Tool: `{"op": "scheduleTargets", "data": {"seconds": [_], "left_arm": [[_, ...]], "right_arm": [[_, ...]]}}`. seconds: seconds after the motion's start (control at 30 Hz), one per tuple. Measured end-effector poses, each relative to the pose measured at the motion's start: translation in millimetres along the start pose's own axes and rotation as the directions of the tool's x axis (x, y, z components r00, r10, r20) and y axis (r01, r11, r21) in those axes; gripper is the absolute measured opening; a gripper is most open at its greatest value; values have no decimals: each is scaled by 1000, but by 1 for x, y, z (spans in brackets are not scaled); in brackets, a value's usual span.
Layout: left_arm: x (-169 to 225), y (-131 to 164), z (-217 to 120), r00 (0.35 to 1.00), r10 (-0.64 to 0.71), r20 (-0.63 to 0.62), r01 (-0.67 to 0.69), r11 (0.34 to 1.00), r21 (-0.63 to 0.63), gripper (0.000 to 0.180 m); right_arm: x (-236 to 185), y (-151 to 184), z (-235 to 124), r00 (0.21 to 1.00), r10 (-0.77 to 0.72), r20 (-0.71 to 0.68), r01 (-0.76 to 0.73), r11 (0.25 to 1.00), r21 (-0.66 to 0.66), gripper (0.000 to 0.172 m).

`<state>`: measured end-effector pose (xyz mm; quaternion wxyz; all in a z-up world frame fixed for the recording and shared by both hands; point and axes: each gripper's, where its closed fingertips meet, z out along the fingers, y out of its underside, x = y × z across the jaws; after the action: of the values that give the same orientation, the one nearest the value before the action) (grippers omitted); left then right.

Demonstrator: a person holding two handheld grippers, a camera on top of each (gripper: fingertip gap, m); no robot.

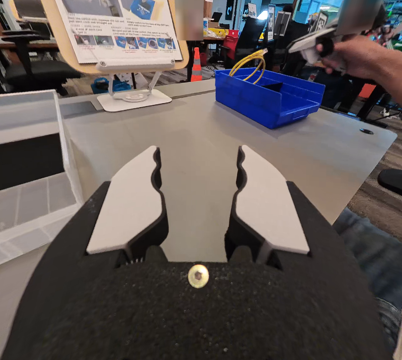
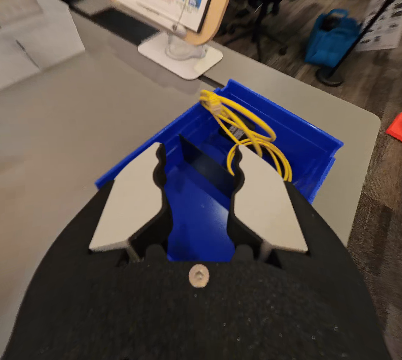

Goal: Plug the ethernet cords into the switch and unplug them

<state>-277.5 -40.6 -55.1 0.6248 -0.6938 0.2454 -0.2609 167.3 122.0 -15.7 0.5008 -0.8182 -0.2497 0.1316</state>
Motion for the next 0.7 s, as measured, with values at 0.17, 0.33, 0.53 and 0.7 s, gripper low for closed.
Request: {"op": "scheduleTargets", "data": {"seconds": [0.17, 0.33, 0.53, 0.7], "left_arm": [[-42, -1, -10, 981, 46, 186, -49, 999, 11, 47], [-95, -18, -38, 914, 79, 399, -95, 995, 20, 52], [-138, -12, -62, 872, 15, 489, -46, 998, 50, 50], [-152, -2, -72, 846, -5, 533, -12, 1000, 28, 43]], "right_arm": [[-34, 36, -41, 944, 130, -304, -71, 977, 199, 37], [-56, 90, -56, 846, 235, -478, -136, 963, 234, 44], [-72, 119, -45, 831, 298, -469, -212, 950, 227, 48], [-65, 125, -48, 814, 278, -510, -187, 957, 223, 52]]}}
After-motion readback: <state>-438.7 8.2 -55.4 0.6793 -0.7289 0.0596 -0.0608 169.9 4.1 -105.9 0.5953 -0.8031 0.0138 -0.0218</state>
